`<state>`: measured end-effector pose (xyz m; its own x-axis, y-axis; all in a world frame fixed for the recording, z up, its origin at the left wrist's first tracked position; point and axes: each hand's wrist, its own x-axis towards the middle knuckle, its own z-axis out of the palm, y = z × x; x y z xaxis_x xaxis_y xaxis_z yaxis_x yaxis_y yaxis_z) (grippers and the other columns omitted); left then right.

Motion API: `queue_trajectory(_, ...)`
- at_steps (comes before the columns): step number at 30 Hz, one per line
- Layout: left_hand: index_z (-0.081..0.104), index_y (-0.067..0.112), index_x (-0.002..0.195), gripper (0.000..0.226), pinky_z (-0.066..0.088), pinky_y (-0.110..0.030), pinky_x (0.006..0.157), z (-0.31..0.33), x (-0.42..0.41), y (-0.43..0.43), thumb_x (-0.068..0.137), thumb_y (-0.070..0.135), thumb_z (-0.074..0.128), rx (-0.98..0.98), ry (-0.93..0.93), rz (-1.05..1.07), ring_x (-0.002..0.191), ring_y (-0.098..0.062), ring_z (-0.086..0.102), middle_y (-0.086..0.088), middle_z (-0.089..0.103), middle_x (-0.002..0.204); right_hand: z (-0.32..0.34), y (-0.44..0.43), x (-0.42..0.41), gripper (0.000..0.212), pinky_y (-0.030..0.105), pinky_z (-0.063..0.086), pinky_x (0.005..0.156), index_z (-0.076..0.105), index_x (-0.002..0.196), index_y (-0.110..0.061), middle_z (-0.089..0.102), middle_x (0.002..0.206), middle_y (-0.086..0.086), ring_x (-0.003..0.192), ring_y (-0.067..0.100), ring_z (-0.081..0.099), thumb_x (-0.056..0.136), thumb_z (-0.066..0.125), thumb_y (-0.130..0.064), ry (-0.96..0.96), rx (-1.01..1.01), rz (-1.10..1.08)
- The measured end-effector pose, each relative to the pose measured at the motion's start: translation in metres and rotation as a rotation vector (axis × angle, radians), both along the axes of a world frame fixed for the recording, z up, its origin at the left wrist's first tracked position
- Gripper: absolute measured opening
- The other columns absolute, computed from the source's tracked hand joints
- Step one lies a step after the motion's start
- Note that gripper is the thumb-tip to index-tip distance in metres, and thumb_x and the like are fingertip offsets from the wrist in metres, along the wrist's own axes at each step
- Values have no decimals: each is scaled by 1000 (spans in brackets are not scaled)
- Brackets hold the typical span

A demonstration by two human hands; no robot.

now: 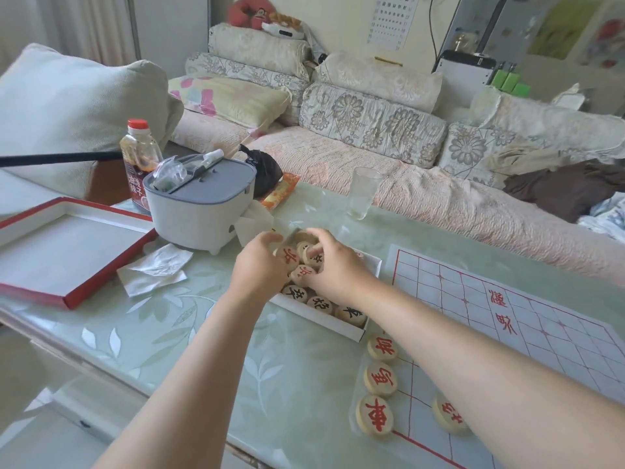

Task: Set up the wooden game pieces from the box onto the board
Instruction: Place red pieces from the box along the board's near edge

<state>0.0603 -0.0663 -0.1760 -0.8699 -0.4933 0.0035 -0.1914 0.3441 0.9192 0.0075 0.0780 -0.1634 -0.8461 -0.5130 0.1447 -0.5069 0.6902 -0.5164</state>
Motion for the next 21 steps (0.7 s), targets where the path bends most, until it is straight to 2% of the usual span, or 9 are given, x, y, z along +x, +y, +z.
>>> queue_trajectory(2, 58, 33, 119, 47, 54, -33, 64, 2, 2, -3, 86, 4, 43, 33, 12, 25, 89, -24, 68, -1, 65, 105, -1, 2, -1, 66, 25, 37, 83, 43, 138, -31, 54, 130, -7, 114, 14, 53, 81, 73, -43, -3, 103, -80)
queue_trajectory(3, 59, 34, 117, 49, 55, -35, 64, 3, 2, -5, 83, 2, 41, 66, 16, 33, 88, -24, 68, -1, 65, 105, -2, 2, -1, 62, 26, 37, 82, 45, 134, -31, 53, 132, -6, 117, 16, 53, 81, 72, -47, -4, 149, -107)
queue_trajectory(5, 60, 34, 116, 47, 59, -43, 76, 4, 2, -7, 83, 4, 45, 161, 21, 47, 88, -24, 68, 1, 64, 106, -5, 0, 0, 57, 28, 38, 83, 46, 131, -30, 52, 135, -5, 121, 18, 52, 82, 66, -52, 7, 232, -139)
queue_trajectory(8, 57, 32, 117, 43, 59, -45, 80, 5, 1, -6, 79, 14, 66, 265, 35, 48, 89, -23, 68, 1, 62, 108, -9, -6, 1, 50, 33, 45, 85, 46, 128, -29, 55, 132, -5, 119, 22, 54, 84, 60, -50, 58, 302, -169)
queue_trajectory(12, 53, 30, 123, 48, 59, -43, 78, 3, -1, -1, 81, 11, 66, 244, 29, 41, 90, -23, 67, 0, 58, 112, -12, -13, 1, 46, 37, 48, 91, 48, 126, -23, 58, 129, -1, 118, 24, 56, 87, 60, -45, 103, 291, -178)
queue_trajectory(16, 51, 28, 125, 47, 60, -43, 75, 4, -2, 7, 83, 16, 67, 186, 13, 31, 88, -23, 68, -1, 58, 112, -9, -10, 0, 48, 35, 46, 91, 46, 131, -27, 55, 135, -2, 122, 22, 53, 88, 57, -45, 65, 247, -162)
queue_trajectory(18, 51, 29, 122, 44, 60, -44, 74, 6, -2, 13, 83, 20, 69, 172, 21, 17, 85, -23, 68, 0, 61, 107, -5, -1, -2, 54, 36, 45, 96, 46, 136, -29, 53, 137, -3, 124, 22, 52, 87, 58, -48, 42, 185, -158)
queue_trajectory(21, 52, 35, 110, 33, 59, -48, 71, 9, -5, 28, 85, 17, 65, 168, 46, -19, 82, -23, 68, 1, 64, 101, 5, 28, -7, 51, 37, 46, 96, 51, 135, -28, 50, 135, -1, 121, 23, 54, 88, 56, -49, 53, 132, -166)
